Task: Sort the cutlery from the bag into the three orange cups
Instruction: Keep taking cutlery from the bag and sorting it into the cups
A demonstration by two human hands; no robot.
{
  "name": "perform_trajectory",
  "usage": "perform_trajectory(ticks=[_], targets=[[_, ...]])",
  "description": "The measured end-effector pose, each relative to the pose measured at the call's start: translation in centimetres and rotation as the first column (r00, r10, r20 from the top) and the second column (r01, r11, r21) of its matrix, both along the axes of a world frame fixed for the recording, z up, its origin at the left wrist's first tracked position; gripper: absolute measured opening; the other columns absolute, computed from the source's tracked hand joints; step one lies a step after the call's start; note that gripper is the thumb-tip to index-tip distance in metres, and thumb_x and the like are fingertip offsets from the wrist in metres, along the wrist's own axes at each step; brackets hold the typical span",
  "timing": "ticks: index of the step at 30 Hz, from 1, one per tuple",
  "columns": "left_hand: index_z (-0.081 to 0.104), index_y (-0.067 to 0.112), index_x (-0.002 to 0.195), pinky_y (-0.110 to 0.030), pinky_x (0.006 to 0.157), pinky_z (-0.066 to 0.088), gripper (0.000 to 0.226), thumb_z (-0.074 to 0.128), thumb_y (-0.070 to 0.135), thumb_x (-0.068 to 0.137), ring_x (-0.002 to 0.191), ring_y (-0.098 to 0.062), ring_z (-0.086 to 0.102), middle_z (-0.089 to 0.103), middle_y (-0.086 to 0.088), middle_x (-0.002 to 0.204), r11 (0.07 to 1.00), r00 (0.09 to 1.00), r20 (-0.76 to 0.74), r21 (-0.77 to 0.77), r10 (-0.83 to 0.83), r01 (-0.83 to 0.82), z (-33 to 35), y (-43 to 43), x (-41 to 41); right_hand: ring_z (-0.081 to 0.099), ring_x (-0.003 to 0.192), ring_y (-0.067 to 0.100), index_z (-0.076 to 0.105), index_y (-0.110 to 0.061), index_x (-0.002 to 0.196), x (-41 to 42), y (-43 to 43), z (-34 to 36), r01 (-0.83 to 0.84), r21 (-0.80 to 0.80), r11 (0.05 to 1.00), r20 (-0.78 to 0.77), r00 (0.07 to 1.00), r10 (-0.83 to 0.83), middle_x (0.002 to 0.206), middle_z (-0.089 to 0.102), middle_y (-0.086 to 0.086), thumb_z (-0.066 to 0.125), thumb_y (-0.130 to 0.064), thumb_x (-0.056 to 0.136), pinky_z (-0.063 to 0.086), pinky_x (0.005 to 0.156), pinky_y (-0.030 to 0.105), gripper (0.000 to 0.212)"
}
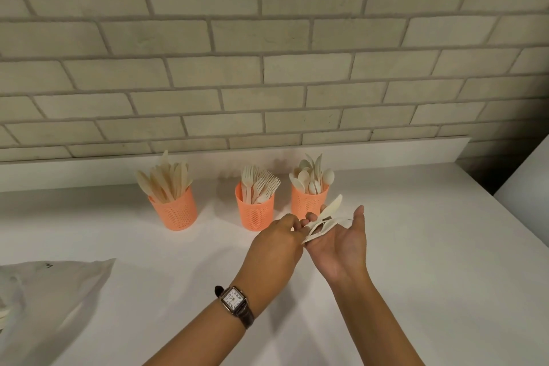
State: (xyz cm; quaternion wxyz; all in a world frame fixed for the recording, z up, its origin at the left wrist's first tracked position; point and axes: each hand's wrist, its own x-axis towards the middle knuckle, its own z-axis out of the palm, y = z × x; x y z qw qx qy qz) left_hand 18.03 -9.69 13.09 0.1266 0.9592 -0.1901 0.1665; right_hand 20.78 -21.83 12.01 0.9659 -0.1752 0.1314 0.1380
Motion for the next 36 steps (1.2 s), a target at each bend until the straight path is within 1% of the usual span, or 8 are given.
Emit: perform_trajectory(ticks=[6, 11, 14, 16, 19, 27, 32, 36], targets=[[0.074, 0.021, 0.09, -0.016, 0.033, 0.037, 0.047, 0.089, 0.018, 0.046, 0.041, -0.009, 0.053, 0.062, 0.008, 0.066, 0.996, 0.998, 0.012, 0.06, 0.067, -0.068, -1.3, -1.0, -0.1, 0.043, 0.069, 0.023, 0.047, -0.011, 0.103, 0.4, 0.8, 0.3, 0.077, -0.096, 0.992, -0.157, 0.983, -0.091, 0.083, 0.042, 0.008, 0.035, -0.07, 0.087, 0.042, 0.069, 0.033, 0.062], [0.067, 0.02, 0.104, -0.029, 0.047, 0.049, 0.021, 0.059, 0.02, 0.085, 0.055, -0.02, 0.057, 0.059, 0.0, 0.067, 0.989, 0.995, -0.082, -0.131, 0.054, -0.065, -1.0, -0.6, -0.6, 0.042, 0.066, 0.019, 0.045, -0.014, 0.087, 0.6, 0.8, -0.4, 0.122, -0.079, 0.989, -0.115, 0.985, -0.13, 0.074, 0.042, 0.006, 0.034, -0.077, 0.082, 0.038, 0.07, 0.029, 0.063], [0.063, 0.021, 0.099, -0.03, 0.062, 0.041, 0.022, 0.041, 0.021, 0.096, 0.069, -0.021, 0.054, 0.059, -0.001, 0.073, 0.953, 0.983, -0.176, -0.283, 0.058, -0.107, -0.4, -0.5, -0.6, 0.055, 0.059, 0.019, 0.054, -0.011, 0.087, 0.4, 0.6, -0.3, 0.097, -0.076, 0.992, -0.076, 0.992, -0.103, 0.067, 0.054, 0.005, 0.028, -0.075, 0.085, 0.041, 0.068, 0.03, 0.069], [0.067, 0.022, 0.093, -0.023, 0.063, 0.038, 0.022, 0.046, 0.019, 0.095, 0.072, -0.016, 0.056, 0.06, 0.005, 0.072, 0.852, 0.95, -0.311, -0.488, 0.032, -0.189, 0.0, -0.5, -0.6, 0.052, 0.057, 0.021, 0.052, -0.011, 0.084, 0.3, 0.6, -0.1, 0.095, -0.113, 0.989, -0.082, 0.991, -0.105, 0.067, 0.054, 0.005, 0.026, -0.07, 0.089, 0.04, 0.063, 0.034, 0.065], [0.064, 0.02, 0.084, -0.007, 0.061, 0.04, 0.021, 0.048, 0.009, 0.093, 0.077, -0.009, 0.058, 0.062, 0.011, 0.077, 0.548, 0.883, -0.467, -0.752, -0.051, -0.366, 0.5, 0.3, 0.3, 0.034, 0.058, 0.021, 0.043, -0.014, 0.079, 0.5, 0.5, 0.0, 0.12, -0.145, 0.982, -0.113, 0.984, -0.137, 0.068, 0.037, 0.005, 0.035, -0.057, 0.093, 0.035, 0.066, 0.035, 0.047], [0.056, 0.008, 0.094, -0.019, 0.059, 0.039, 0.024, 0.033, 0.007, 0.099, 0.058, -0.01, 0.044, 0.048, 0.002, 0.066, 0.044, 0.903, -0.389, -0.921, -0.183, -0.388, 3.5, 5.3, 3.7, 0.031, 0.057, 0.017, 0.045, -0.015, 0.082, 0.3, -0.1, 0.4, 0.104, -0.344, 0.933, 0.043, 0.995, -0.095, 0.068, 0.037, 0.003, 0.036, -0.015, 0.094, 0.026, 0.056, 0.029, 0.015], [0.067, 0.013, 0.095, -0.022, 0.086, 0.051, 0.017, 0.055, 0.002, 0.088, 0.088, -0.01, 0.066, 0.073, 0.008, 0.083, 0.028, 0.939, -0.274, -0.961, -0.207, -0.274, 4.3, 7.7, 6.5, 0.037, 0.051, 0.016, 0.049, -0.015, 0.086, 0.2, -0.3, 0.6, 0.081, -0.284, 0.955, 0.122, 0.991, -0.048, 0.065, 0.041, 0.002, 0.032, -0.008, 0.09, 0.034, 0.052, 0.027, 0.019], [0.071, 0.011, 0.095, -0.021, 0.085, 0.05, 0.018, 0.068, 0.003, 0.079, 0.086, -0.009, 0.066, 0.074, 0.01, 0.083, 0.036, 0.945, -0.32, -0.947, -0.062, -0.318, 3.2, 7.7, 9.2, 0.037, 0.052, 0.016, 0.05, -0.013, 0.088, 0.3, -0.4, 1.1, 0.073, -0.252, 0.965, 0.145, 0.989, -0.037, 0.064, 0.041, 0.003, 0.031, -0.007, 0.089, 0.034, 0.051, 0.027, 0.019]])
